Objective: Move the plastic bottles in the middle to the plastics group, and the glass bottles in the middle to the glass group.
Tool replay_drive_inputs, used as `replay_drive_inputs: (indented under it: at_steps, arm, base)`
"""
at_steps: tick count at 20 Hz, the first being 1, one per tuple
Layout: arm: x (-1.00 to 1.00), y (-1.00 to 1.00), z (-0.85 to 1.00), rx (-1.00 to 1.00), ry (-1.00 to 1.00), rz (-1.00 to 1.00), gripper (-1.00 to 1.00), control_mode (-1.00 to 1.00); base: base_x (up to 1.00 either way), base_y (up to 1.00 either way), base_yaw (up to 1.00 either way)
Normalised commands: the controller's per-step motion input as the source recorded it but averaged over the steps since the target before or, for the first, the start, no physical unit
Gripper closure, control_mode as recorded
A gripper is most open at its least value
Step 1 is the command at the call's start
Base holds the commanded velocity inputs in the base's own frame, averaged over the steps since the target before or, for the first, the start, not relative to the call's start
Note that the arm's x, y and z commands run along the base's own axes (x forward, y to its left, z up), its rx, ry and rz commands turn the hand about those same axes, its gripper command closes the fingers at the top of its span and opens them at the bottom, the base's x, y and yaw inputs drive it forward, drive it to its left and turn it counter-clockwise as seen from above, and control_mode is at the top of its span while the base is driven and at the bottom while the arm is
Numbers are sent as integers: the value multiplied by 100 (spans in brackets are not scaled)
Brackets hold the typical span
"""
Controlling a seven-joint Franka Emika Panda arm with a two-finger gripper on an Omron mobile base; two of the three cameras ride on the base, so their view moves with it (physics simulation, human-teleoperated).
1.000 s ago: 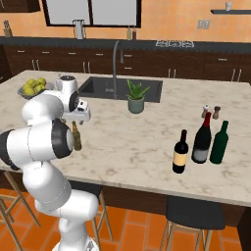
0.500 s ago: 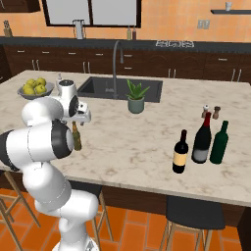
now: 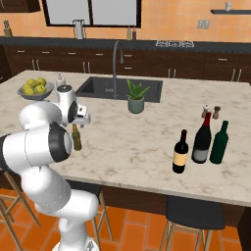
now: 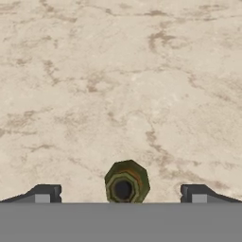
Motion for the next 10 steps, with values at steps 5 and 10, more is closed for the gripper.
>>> replay_drive_inputs:
  at_steps: [5, 10]
  arm:
    - [5, 0, -7, 0, -2, 0, -100, -100]
    - [13, 0, -6, 0, 0, 0, -100, -100]
  base:
    - [0, 0, 0]
    - [0, 0, 0]
